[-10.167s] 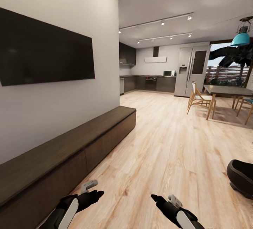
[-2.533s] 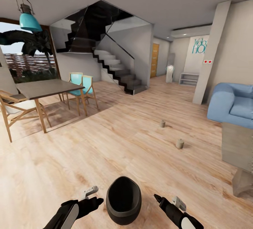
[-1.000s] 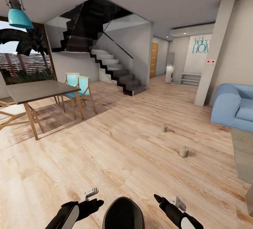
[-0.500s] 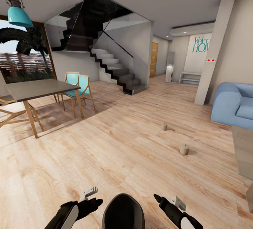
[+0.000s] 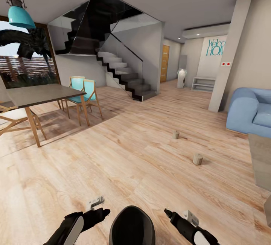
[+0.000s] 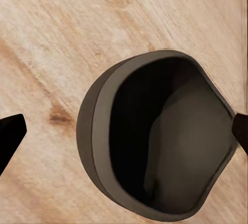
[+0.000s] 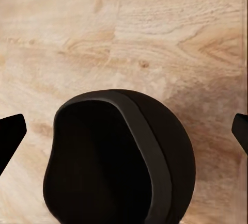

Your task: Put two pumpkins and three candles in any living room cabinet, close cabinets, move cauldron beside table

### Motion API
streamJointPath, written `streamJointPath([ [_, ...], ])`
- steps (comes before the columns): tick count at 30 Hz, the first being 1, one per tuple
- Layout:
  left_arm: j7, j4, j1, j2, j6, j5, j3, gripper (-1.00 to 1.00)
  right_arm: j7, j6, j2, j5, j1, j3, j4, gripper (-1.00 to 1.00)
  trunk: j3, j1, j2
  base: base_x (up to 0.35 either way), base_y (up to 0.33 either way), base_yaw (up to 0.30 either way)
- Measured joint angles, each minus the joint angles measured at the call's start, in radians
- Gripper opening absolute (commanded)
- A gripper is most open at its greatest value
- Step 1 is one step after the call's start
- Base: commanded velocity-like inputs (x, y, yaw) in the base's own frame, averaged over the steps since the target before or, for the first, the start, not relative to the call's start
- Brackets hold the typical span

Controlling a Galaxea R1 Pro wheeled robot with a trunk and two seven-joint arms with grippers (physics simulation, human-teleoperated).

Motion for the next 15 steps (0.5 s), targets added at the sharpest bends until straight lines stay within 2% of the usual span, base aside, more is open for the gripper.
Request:
streamJointPath([
  [2,0.002,-0.056,-0.003,0.009,0.02,0.005,0.0,1.0,-0.054,0.076,-0.009,0.015,-0.002,0.0,-0.02,1.0,0.0,0.0,0.0,0.0,0.0,0.0],
  [4,0.008,-0.107,-0.007,0.018,0.082,0.004,-0.001,1.0,-0.15,0.138,-0.016,0.031,-0.003,0.0,-0.092,1.0,0.0,0.0,0.0,0.0,0.0,0.0],
  [6,0.017,-0.133,-0.019,0.022,0.155,0.002,-0.001,1.0,-0.307,0.2,-0.016,0.051,-0.003,-0.001,-0.208,1.0,0.0,0.0,0.0,0.0,0.0,0.0],
  [8,0.018,-0.135,-0.051,0.022,0.184,0.005,-0.002,1.0,-0.451,0.249,-0.016,0.055,-0.003,0.002,-0.287,1.0,0.0,0.0,0.0,0.0,0.0,0.0],
  [10,0.019,-0.133,-0.079,0.018,0.198,0.005,-0.006,1.0,-0.558,0.284,-0.015,0.056,-0.004,0.005,-0.337,1.0,0.0,0.0,0.0,0.0,0.0,0.0],
  [12,0.023,-0.132,-0.09,0.015,0.203,0.001,-0.007,1.0,-0.6,0.304,-0.015,0.057,-0.004,0.014,-0.361,1.0,0.0,0.0,0.0,0.0,0.0,0.0],
  [15,0.059,-0.123,-0.099,0.013,0.207,-0.007,-0.006,1.0,-0.633,0.326,-0.017,0.069,-0.005,0.076,-0.375,1.0,-0.003,0.004,-0.007,0.0,0.0,0.0],
])
